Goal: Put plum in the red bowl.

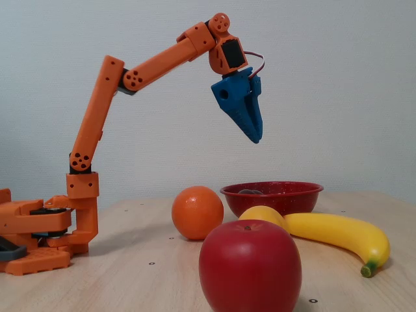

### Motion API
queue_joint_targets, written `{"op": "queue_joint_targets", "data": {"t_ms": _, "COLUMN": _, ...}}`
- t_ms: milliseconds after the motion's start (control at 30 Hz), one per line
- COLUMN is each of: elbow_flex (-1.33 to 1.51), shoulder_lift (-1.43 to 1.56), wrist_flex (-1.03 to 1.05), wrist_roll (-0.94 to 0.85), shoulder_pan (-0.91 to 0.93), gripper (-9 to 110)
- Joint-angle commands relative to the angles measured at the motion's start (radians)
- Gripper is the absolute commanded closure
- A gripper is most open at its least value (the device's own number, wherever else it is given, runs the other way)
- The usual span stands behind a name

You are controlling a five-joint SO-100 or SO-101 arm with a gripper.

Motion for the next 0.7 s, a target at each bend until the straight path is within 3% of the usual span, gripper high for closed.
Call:
{"op": "queue_joint_targets", "data": {"t_ms": 0, "elbow_flex": 0.028, "shoulder_lift": 0.204, "wrist_flex": -0.054, "wrist_roll": 0.035, "shoulder_pan": 0.051, "gripper": 102}}
{"op": "queue_joint_targets", "data": {"t_ms": 667, "elbow_flex": 0.795, "shoulder_lift": 0.742, "wrist_flex": -0.261, "wrist_roll": 0.094, "shoulder_pan": 0.206, "gripper": 102}}
